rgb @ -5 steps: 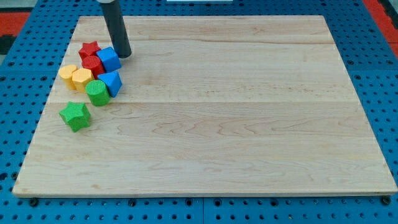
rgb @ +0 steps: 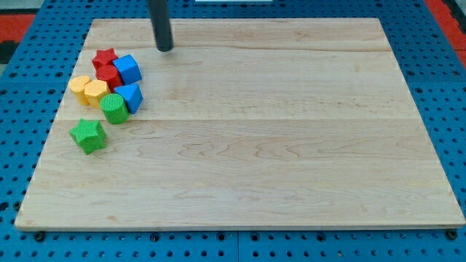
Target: Separate the yellow hexagon and the blue triangle from the group of blocks
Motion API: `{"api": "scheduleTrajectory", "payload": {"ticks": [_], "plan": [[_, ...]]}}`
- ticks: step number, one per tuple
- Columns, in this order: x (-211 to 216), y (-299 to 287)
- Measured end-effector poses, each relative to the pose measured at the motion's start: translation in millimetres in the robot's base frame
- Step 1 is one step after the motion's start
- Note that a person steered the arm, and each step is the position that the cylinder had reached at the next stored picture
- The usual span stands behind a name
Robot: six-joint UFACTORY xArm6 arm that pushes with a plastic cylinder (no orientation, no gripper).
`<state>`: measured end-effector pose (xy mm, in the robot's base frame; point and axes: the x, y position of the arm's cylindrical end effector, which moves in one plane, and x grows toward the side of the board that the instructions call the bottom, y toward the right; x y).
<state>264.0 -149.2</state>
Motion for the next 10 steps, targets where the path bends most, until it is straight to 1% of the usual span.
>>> {"api": "scheduleTrajectory", "payload": {"ticks": [2,3,4,5,6,7,9,10], "plan": [[-1,-154],[10,-154],[47,-153],[63,-153],[63,-153],[89,-154],[163,-154],[180,-117]]}}
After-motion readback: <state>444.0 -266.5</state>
